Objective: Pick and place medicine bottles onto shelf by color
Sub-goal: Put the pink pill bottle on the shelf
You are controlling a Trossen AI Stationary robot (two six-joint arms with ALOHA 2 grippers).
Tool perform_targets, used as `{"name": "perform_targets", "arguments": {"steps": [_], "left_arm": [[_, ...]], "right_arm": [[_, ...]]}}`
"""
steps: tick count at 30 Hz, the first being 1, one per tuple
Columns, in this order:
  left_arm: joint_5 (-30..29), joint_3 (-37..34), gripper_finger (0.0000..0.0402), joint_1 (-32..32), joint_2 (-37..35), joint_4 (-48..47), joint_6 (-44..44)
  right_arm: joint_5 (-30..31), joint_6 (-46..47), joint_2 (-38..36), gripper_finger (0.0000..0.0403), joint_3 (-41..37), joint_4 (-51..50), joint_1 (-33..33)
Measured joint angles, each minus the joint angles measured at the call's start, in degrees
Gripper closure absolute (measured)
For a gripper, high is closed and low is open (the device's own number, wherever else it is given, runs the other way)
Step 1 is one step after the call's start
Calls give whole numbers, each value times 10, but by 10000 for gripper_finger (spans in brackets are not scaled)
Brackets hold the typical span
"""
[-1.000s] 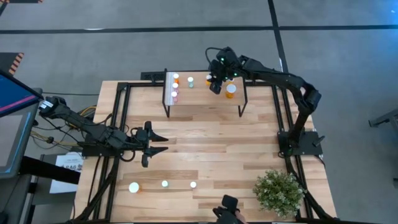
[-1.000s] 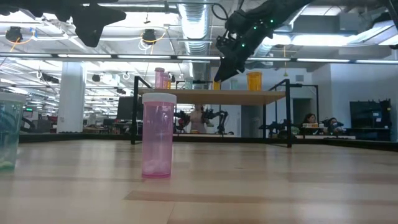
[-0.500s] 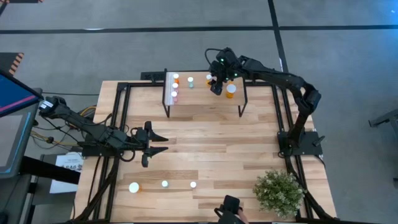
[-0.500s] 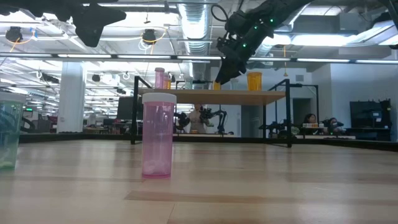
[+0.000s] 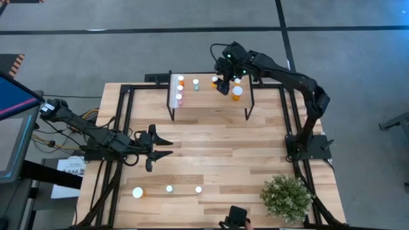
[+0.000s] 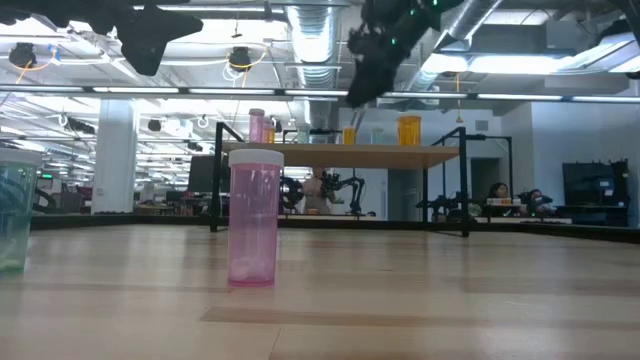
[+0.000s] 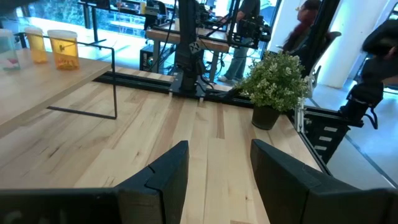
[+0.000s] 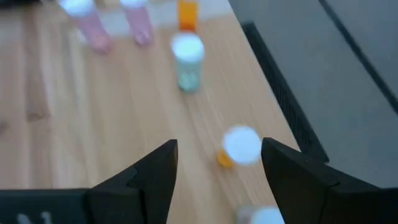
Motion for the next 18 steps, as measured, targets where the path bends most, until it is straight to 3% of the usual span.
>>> {"name": "perform_targets", "arguments": {"steps": [10, 18], "left_arm": [[21, 0, 242, 0, 0, -6, -10], [18, 0, 242, 0, 0, -9, -17]], "right_arm": [[-68, 21, -104, 148, 0, 57, 49], [-45, 38, -249, 148, -186, 119, 202]]}}
